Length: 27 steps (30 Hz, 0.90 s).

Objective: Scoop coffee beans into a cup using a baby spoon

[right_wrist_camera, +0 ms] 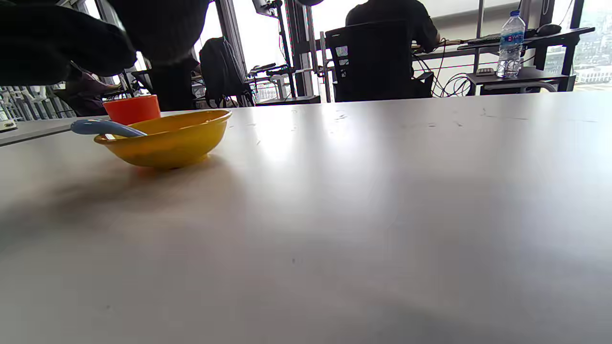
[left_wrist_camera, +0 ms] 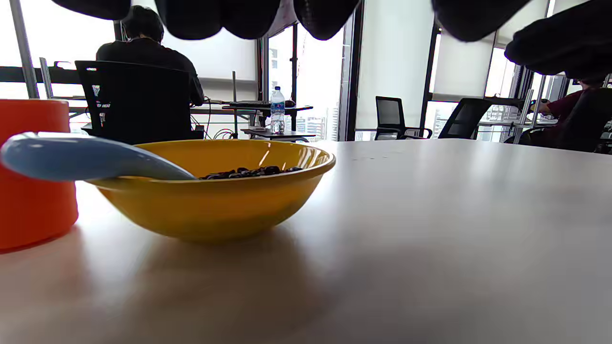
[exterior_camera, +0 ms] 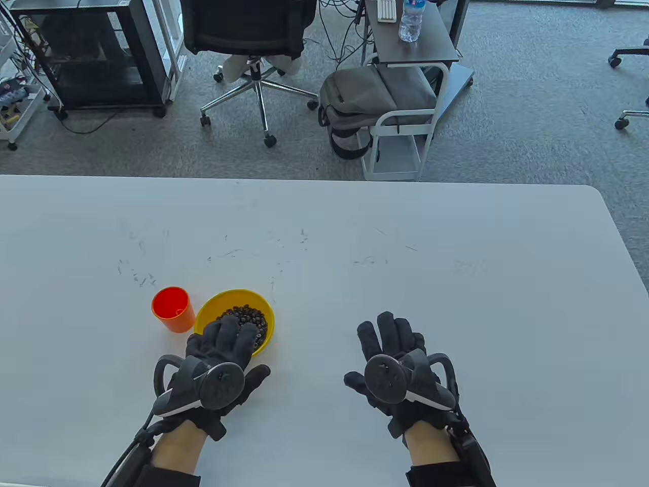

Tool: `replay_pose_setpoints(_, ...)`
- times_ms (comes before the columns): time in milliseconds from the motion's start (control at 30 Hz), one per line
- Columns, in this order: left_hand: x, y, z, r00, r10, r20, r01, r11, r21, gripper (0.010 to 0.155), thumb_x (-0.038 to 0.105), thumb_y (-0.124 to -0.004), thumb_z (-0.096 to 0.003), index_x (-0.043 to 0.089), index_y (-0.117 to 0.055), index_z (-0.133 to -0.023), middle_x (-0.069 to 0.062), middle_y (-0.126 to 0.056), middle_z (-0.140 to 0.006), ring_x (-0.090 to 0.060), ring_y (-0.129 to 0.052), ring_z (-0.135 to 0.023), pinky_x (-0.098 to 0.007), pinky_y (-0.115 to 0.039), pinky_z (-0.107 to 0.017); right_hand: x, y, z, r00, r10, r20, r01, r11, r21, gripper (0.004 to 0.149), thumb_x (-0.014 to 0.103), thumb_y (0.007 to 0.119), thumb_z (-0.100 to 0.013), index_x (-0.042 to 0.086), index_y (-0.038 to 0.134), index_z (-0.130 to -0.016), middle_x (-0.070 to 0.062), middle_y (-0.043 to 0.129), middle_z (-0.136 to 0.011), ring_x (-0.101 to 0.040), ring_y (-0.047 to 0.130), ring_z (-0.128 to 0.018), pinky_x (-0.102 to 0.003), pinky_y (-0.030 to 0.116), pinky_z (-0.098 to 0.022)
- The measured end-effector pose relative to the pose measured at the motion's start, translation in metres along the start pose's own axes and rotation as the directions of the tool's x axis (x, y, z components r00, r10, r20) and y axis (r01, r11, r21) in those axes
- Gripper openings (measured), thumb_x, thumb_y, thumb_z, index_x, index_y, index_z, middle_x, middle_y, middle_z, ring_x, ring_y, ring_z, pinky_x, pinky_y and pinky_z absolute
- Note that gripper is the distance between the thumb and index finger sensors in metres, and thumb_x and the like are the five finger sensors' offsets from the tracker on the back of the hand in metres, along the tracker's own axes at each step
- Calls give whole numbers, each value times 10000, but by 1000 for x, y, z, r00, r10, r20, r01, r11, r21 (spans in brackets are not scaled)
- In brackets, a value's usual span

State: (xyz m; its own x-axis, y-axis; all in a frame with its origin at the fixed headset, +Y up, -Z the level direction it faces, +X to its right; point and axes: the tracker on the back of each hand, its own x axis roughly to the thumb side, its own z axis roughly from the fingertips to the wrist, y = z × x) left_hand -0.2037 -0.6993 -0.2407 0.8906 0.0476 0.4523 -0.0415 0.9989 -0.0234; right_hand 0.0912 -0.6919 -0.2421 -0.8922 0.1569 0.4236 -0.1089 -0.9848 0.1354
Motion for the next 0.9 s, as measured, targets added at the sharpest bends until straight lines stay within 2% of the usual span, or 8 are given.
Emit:
replay_pose_setpoints(600,1,1,1,999,36,30,-37,999,17,774,588,-633,-617,69,-472,-1168,-349,-412,-1143,-638,-513,-992,-772,-523,-614,-1,3,1,1000,-18,-8,18,999,42,889,609,658,-563,22,291,-1121,-405,181,-1103,-681,256,-911,-771,370,-623)
replay_pose_setpoints(767,4,12,2,999,5,45,-7,999,53,767,582,-637,-617,67,-482,-1163,-348,-423,-1139,-628,-531,-985,-760,-532,-619,-5,2,0,999,-45,-13,46,998,46,888,607,659,-563,21,292,-1121,-406,183,-1103,-683,259,-909,-771,370,-622)
replay_pose_setpoints(900,-12,27,2,999,36,-1,-35,998,61,768,578,-637,-618,67,-470,-1166,-349,-394,-1143,-628,-528,-984,-755,-537,-621,-6,0,0,998,-55,-11,55,998,42,888,607,659,-564,20,293,-1122,-407,183,-1103,-682,257,-911,-773,368,-622)
